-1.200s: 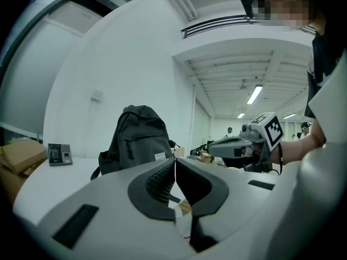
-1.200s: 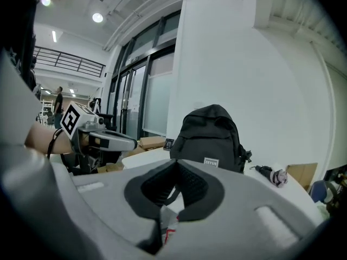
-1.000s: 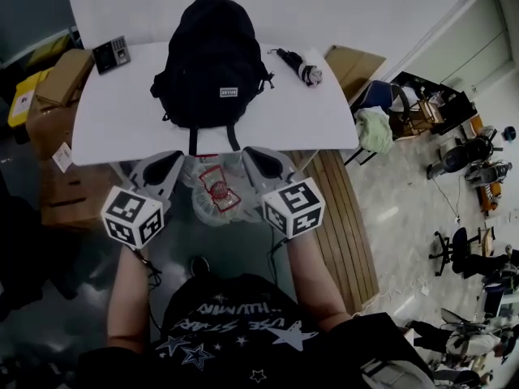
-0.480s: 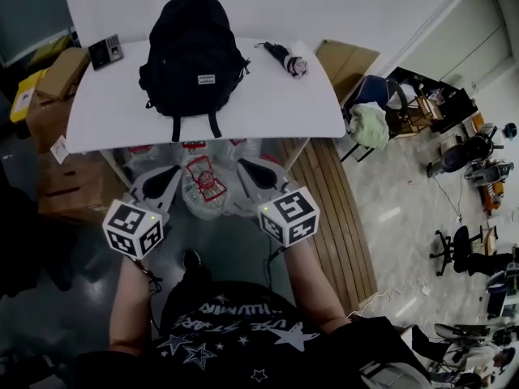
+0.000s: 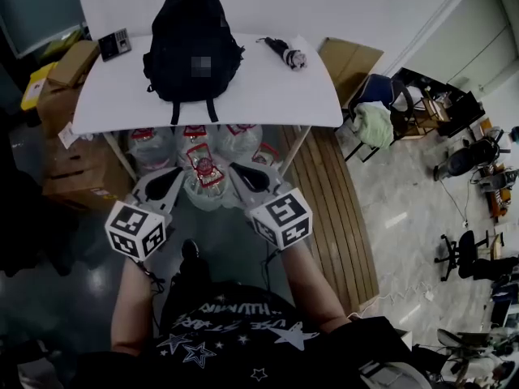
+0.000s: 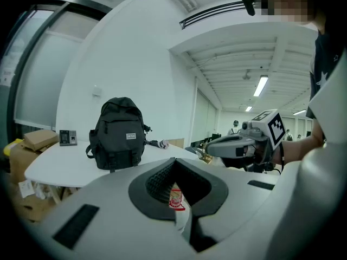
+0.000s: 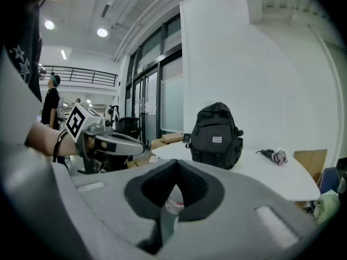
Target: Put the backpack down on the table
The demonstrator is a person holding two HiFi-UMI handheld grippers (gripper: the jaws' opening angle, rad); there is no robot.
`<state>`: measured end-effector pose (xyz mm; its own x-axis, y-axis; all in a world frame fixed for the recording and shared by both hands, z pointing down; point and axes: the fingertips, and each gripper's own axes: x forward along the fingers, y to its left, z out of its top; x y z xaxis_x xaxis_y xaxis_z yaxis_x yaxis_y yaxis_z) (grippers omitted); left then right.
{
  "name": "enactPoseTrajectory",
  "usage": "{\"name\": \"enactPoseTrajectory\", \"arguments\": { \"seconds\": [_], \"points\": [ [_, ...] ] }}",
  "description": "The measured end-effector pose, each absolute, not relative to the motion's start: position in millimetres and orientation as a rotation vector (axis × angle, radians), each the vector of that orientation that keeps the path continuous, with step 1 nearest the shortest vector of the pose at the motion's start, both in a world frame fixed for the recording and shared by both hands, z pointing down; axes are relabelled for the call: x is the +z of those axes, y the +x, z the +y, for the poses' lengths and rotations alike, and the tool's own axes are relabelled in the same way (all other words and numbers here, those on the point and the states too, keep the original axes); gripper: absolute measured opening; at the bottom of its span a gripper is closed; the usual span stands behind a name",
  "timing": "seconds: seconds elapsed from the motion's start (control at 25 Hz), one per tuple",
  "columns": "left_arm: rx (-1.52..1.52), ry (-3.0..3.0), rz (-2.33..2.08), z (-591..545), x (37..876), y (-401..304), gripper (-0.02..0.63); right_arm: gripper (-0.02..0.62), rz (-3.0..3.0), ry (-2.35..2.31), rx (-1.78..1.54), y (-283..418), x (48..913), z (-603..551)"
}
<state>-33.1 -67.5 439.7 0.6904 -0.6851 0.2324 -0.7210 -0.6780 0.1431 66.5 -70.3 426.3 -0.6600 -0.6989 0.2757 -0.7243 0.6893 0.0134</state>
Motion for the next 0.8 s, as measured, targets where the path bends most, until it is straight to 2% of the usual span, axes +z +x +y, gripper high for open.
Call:
{"name": "enactPoseTrajectory", "arguments": {
  "seconds": [0.8],
  "points": [
    [0.246, 2.660, -1.204, 46, 441, 13, 0.008, 0.000, -2.669, 1.103, 0.165, 116, 433, 40]
  ]
}}
